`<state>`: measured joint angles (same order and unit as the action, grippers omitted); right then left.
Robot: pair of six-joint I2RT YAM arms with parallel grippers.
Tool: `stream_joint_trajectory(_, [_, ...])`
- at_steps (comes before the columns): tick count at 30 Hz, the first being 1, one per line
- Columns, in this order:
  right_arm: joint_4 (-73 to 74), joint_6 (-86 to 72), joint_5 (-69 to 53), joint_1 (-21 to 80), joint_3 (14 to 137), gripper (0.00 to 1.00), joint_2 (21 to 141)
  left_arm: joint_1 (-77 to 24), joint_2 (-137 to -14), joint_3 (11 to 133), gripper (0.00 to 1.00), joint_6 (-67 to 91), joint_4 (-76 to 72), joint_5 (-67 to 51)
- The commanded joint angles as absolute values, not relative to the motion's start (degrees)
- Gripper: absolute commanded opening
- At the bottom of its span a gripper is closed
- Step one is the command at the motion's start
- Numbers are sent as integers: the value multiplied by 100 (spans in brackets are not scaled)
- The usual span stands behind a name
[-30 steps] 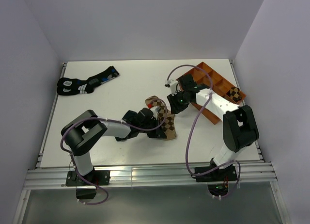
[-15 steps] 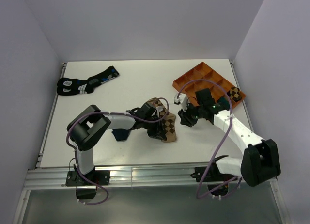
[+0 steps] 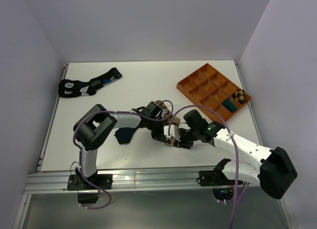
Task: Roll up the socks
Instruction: Roll the sock at the center of the board.
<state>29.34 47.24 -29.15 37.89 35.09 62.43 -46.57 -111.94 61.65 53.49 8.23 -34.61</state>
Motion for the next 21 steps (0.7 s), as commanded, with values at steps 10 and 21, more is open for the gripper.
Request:
stream_joint_trajectory(10, [1776, 5027, -2013, 4421, 3173, 50, 6644, -4641, -11408, 6337, 0, 5221, 1309, -3463])
stream_joint_trajectory(21, [1363, 5133, -1679, 4544, 2997, 47, 7075, -4570, -11461, 6425, 0, 5115, 1362, -3577])
